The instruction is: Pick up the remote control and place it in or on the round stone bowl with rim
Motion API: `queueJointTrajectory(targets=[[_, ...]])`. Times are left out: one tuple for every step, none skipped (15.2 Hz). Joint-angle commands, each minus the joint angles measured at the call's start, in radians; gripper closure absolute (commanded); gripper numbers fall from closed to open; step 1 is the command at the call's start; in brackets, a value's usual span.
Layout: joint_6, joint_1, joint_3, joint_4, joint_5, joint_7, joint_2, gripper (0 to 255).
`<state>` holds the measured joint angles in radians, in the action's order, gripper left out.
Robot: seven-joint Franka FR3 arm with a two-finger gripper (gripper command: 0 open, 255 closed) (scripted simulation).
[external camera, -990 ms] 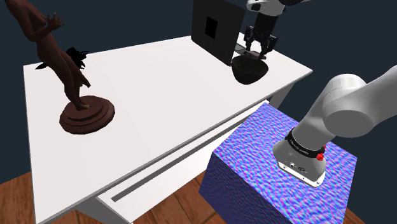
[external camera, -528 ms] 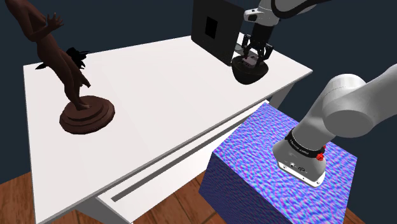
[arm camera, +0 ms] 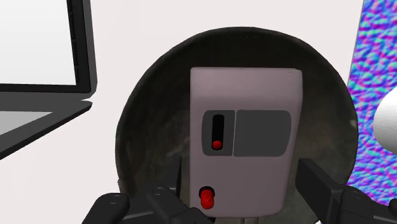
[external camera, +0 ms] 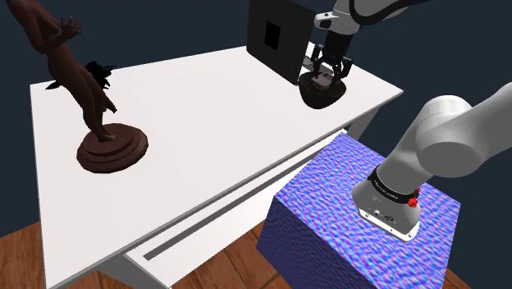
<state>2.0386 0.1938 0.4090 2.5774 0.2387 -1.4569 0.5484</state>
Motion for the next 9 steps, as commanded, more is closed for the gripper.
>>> queueJointTrajectory(targets=[[0.000, 0.000, 0.000, 0.000, 0.000, 0.000, 0.000, 0], [0.000, 0.000, 0.000, 0.000, 0.000, 0.000, 0.000, 0], [0.000, 0.000, 0.000, 0.000, 0.000, 0.000, 0.000, 0], [0.000, 0.000, 0.000, 0.000, 0.000, 0.000, 0.000, 0], [0.000, 0.000, 0.000, 0.000, 0.000, 0.000, 0.000, 0], [-0.038, 0.001, -0.008, -0.025, -0.004, 0.000, 0.012, 0], [-0.074, 0.002, -0.015, -0.052, -0.008, 0.000, 0.023, 0], [-0.111, 0.003, -0.022, -0.079, -0.012, 0.000, 0.031, 0], [-0.139, 0.004, -0.027, -0.102, -0.016, -0.001, 0.037, 0]])
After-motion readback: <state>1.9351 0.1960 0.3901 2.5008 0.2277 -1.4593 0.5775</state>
